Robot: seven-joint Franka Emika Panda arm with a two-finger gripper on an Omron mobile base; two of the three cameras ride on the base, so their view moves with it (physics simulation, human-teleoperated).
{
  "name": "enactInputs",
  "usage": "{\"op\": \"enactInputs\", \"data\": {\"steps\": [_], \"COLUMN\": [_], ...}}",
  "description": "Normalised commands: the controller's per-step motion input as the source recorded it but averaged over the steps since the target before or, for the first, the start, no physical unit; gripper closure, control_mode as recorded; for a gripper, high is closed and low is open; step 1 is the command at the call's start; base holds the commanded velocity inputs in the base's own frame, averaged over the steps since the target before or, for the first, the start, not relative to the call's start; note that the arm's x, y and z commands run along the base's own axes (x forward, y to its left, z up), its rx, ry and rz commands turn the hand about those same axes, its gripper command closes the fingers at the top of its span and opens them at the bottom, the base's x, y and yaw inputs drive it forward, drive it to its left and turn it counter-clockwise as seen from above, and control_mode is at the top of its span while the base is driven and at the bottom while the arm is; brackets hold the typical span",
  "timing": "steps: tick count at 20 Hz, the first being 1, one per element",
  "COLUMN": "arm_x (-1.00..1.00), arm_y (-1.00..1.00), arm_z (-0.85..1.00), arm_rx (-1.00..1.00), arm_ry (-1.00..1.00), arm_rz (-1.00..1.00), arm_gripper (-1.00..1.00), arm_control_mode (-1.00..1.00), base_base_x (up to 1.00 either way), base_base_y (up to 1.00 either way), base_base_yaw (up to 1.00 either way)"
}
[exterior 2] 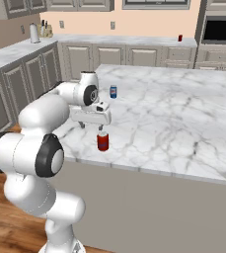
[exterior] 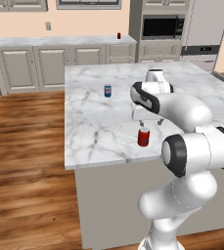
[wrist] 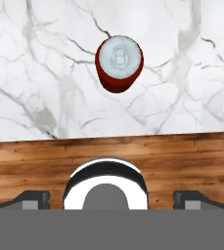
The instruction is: Four empty soda cans are scattered around the kitchen. Gather all the cans and cluster them next to the stove for recycling.
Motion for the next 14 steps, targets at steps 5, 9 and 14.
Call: {"op": "enactInputs", "data": {"steps": [5, 9, 14], "arm_x": [0.21, 0.21, 0.20], "arm_y": [-0.04, -0.06, -0.05], "arm_z": [-0.16, -0.20, -0.20], "arm_rx": [0.00, 0.00, 0.00], "arm_ry": [0.00, 0.00, 0.00], "arm_rz": [0.00, 0.00, 0.00], "arm_gripper": [-1.00, -1.00, -1.00], "arm_control_mode": [-1.00, -1.00, -1.00], "base_base_x": [0.00, 0.00, 0.00], "base_base_y": [0.00, 0.00, 0.00], "base_base_yaw": [0.00, 0.00, 0.00]}}
